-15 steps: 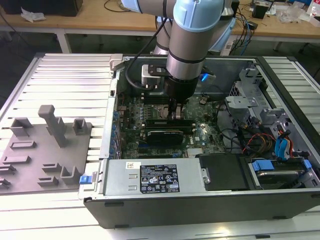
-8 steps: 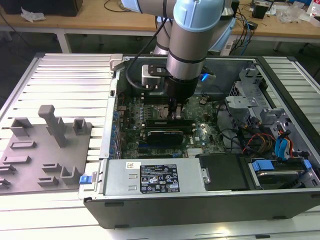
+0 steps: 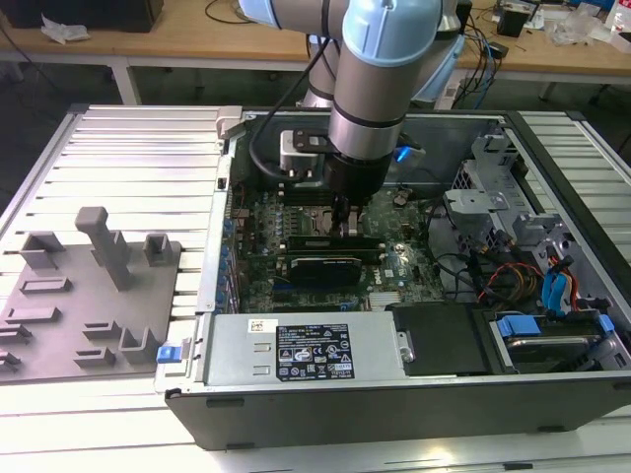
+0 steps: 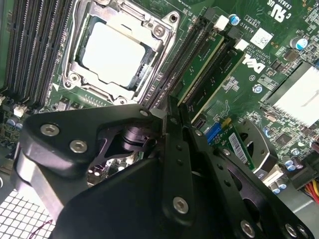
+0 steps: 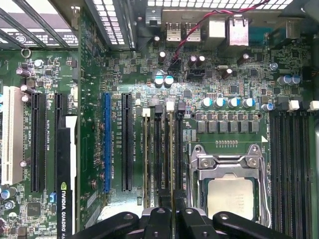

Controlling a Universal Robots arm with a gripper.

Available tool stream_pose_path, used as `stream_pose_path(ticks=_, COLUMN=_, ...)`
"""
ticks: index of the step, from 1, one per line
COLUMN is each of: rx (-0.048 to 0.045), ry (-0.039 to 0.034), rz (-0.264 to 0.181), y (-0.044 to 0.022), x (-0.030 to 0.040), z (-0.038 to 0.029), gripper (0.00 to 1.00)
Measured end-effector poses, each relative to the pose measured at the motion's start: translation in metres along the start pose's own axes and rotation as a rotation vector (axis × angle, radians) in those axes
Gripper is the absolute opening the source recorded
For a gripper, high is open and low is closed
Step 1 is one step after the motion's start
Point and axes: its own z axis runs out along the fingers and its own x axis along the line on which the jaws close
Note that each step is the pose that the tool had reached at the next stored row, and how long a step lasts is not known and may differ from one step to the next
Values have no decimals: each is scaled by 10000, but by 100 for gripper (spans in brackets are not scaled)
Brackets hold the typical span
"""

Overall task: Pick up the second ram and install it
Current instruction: 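Insert the second ram into the second slot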

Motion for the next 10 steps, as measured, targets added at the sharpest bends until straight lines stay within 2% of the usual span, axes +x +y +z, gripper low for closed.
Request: stream_pose_path(ticks=10, rx=2, ry=0, rz=33, y=-11, x=1, z=24, gripper=13)
